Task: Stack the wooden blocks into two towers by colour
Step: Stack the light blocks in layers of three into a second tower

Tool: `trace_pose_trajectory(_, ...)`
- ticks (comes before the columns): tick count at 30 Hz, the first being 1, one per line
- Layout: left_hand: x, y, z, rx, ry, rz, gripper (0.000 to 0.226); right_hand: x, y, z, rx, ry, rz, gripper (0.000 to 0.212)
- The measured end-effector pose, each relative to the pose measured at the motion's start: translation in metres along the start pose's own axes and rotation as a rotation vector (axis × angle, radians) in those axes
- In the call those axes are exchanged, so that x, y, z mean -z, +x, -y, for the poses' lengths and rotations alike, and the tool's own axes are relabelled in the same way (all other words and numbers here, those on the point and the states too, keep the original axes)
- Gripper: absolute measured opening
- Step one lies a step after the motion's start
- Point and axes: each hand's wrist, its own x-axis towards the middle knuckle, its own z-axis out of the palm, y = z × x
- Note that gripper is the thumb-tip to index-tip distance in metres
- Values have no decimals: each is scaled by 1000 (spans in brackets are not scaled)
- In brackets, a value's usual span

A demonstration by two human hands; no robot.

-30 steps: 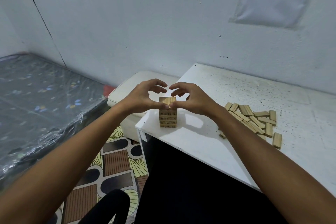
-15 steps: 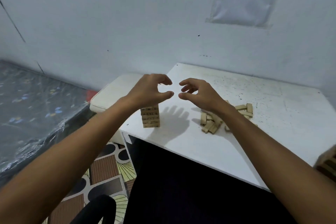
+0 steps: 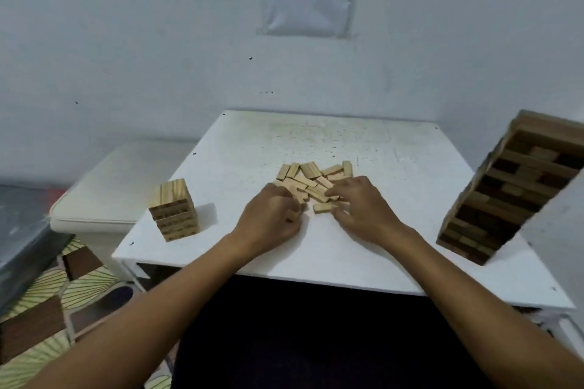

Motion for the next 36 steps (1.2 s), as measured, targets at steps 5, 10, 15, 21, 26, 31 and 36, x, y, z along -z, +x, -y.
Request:
trace_pose_trajectory(5,-12,-12,-2,-74,8,-135,15,-18,-20,0,92,-217,-56,27)
trace_pose_trajectory(10,-14,-23,1,-140,9,-132,14,-25,-25,11,100,-105,-128,17)
trace_pose_trajectory(15,-12,-35,-3,-179,-54,-113,10,-26,-8,28,188,-15,-89,31)
trace_pose_trajectory(21,3,-49,-4,-186,-71,-48,33,-30,7,27,99,-147,8,41)
trace_pose_trajectory(26,5,-54,-4,-131,-128,12,35,-25,7,9,-37,-198,38,47)
trace_pose_trajectory(31,15,-48,6,13,-289,144,34,-12,-9,3,135,28,-37,42)
trace_pose_trajectory(36,23,-35,18,23,-301,279,59,-11,-22,-2,159,112,47,26)
